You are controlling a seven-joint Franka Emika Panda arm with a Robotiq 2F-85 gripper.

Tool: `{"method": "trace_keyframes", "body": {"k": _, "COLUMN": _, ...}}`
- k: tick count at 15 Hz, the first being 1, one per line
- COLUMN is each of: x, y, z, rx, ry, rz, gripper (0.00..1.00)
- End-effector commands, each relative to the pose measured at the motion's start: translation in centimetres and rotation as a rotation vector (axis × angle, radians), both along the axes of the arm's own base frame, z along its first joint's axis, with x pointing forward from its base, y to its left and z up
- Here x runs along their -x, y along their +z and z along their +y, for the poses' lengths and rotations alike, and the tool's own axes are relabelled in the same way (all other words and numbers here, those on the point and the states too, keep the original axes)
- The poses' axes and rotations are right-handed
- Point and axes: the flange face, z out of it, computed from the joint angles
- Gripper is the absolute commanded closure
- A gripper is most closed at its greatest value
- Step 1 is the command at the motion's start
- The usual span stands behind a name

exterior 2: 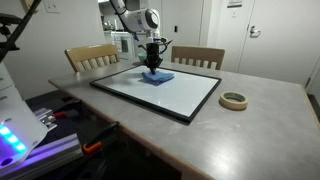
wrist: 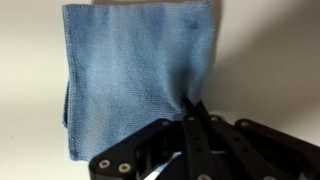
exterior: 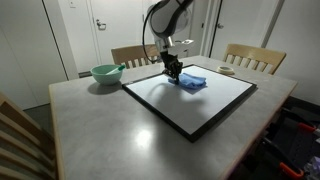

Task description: Use the blue towel to wipe the white board

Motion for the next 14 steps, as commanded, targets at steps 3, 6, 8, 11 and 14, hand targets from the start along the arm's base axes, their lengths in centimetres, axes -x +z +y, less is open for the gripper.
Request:
{"method": "trace_keyframes", "body": {"k": 3, "x": -0.2, "y": -0.5, "z": 3.2, "rx": 0.027, "ry": 0.021, "rz": 0.025, "gripper": 0.99}}
{"method": "trace_keyframes", "body": {"k": 6, "x": 0.1, "y": -0.4, "z": 5.1, "rx": 0.024, "ry": 0.052, "rz": 0.033, "gripper": 0.99}}
{"method": "trace_keyframes", "body": {"k": 8, "x": 0.4, "y": -0.4, "z": 6.4, "rx": 0.02, "ry": 0.068, "rz": 0.036, "gripper": 0.99}}
{"method": "trace_keyframes", "body": {"k": 11, "x": 0.7, "y": -0.3, "z": 8.1, "rx": 0.015, "ry": 0.093, "rz": 0.034, "gripper": 0.99}}
{"method": "trace_keyframes", "body": {"k": 14, "x": 1.2, "y": -0.4, "z": 10.3, "rx": 0.008, "ry": 0.117, "rz": 0.03, "gripper": 0.99}}
